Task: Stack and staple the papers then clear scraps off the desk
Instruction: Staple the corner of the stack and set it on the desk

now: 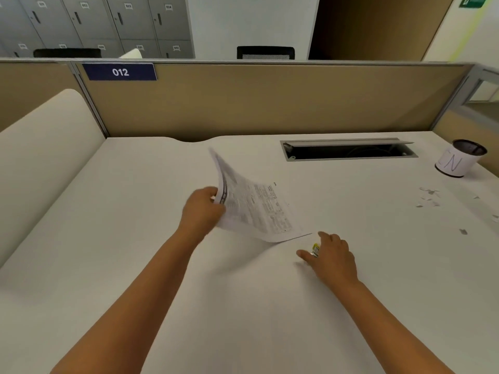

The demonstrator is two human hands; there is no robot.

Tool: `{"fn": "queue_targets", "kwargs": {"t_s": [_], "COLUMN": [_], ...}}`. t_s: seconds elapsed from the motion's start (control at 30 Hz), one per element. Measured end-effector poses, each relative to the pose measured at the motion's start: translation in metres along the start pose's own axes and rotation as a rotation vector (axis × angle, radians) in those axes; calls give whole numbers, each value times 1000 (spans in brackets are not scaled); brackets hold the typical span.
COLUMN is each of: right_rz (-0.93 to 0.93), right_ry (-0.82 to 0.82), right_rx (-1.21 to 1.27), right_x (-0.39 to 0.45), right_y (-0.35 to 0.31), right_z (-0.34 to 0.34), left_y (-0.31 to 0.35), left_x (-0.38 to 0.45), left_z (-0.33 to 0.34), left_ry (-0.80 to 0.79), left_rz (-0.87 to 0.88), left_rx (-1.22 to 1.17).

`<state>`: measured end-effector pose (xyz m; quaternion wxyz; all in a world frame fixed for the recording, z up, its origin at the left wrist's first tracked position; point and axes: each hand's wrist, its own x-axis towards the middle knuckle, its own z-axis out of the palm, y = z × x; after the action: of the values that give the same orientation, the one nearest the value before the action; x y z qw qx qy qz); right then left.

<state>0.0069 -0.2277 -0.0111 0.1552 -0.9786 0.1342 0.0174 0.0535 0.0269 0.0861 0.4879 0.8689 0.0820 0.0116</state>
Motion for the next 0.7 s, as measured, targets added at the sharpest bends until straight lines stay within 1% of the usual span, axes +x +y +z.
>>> {"fn": "queue_targets", "kwargs": {"t_s": [0.1, 0.2, 0.27, 0.37, 0.43, 0.47, 0.53, 0.6, 0.7], "right_rz": [-34, -94, -123, -128, -116, -117, -150, -216, -305], "right_ry": [27, 52, 57, 81, 95, 91, 50, -49, -263], "right_rx": [130, 296, 400, 546, 648, 680, 715, 764, 873], "right_x": [6, 13, 19, 29, 36, 38, 42, 41, 30], "right_y": [-5, -13, -18, -24, -25, -25, -25, -27, -32], "right_z": [-12, -21, -27, -37, -46, -51, -59, -65, -68], "left_y": [24, 49, 65, 84, 95, 100, 110, 117, 120], "left_x": [3, 1, -2, -5, -8, -9, -12, -11, -7], "left_z": [-17, -31, -38, -48, -56, -61, -71, -79, -89], "left_ry": [234, 418, 481, 516, 490, 449, 319, 185, 29], "left_rz": [257, 439, 530, 660, 727, 731, 669, 591, 541], "left_rx": [314, 442, 493, 553, 590, 586, 527, 444, 339]}}
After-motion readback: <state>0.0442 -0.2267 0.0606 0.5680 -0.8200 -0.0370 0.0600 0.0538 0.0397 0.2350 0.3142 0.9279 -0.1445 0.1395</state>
